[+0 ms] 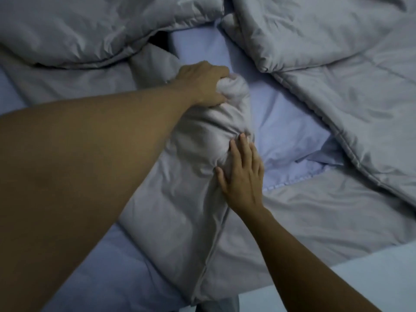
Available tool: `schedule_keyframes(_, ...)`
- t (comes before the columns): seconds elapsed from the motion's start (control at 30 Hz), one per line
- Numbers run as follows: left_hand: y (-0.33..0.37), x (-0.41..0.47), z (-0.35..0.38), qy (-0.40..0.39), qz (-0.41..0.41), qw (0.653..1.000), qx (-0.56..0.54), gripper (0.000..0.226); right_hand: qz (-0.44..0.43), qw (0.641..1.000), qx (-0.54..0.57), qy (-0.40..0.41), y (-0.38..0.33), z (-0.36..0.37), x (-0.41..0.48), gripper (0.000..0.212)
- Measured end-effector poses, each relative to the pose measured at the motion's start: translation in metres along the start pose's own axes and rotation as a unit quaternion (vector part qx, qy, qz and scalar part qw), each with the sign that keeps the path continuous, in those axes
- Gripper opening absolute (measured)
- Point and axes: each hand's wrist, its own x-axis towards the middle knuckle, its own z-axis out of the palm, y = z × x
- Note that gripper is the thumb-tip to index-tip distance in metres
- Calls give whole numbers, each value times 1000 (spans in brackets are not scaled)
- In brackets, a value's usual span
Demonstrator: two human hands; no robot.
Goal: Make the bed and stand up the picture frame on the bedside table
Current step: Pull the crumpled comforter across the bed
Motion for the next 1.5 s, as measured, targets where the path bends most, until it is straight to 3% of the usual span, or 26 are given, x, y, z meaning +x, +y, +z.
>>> schedule_keyframes(0.07,-13,-27,-11,-6,-8,1000,10,58,45,999,7,5,-12,-5,-7,73)
schedule_keyframes(0.17,-41,-68,-20,8,-2,1000,-21,60,85,984,156,25,-24,-14,-13,68)
schedule_keyframes(0.27,-68,-125,-29,31,22,993,-108,48,118,960,255,-15,-37,-24,-21,70)
schedule_keyframes(0.4,-92,-210,-35,34,-25,986,-161,34,13,975,222,-7,-67,-33,-36,45)
schedule_keyframes(0.6,-137,-344,-16,-1,-118,967,-228,88,-42,957,260,-119,-136,-28,-68,22)
schedule_keyframes(0.63,-145,-367,-12,-8,-129,966,-224,89,-44,955,259,-137,-150,-25,-74,20)
schedule_keyframes(0.7,-166,-414,-3,-29,-140,966,-217,65,-60,950,264,-156,-180,-16,-90,18)
schedule_keyframes(0.77,-186,-458,7,-63,-150,969,-184,43,-99,945,256,-179,-209,-6,-105,15)
schedule_keyframes(0.93,-238,-573,44,-98,-165,977,-91,37,-174,916,219,-287,-291,31,-162,8)
schedule_keyframes(1.03,-271,-643,73,-54,-173,982,-48,16,-208,898,205,-330,-337,64,-201,15)
schedule_keyframes(1.1,-300,-685,94,14,-162,987,-22,35,-239,885,191,-350,-365,89,-226,24)
schedule_keyframes(1.2,-337,-741,114,-14,-154,988,10,44,-298,864,146,-378,-404,130,-266,33)
schedule_keyframes(1.33,-350,-791,155,-14,-182,983,-16,31,-305,857,85,-405,-425,180,-313,36)
schedule_keyframes(1.43,-340,-807,204,45,-178,981,-63,12,-277,862,49,-421,-415,207,-331,41)
schedule_keyframes(1.5,-333,-814,238,34,-199,976,-86,13,-296,842,27,-451,-402,222,-337,42)
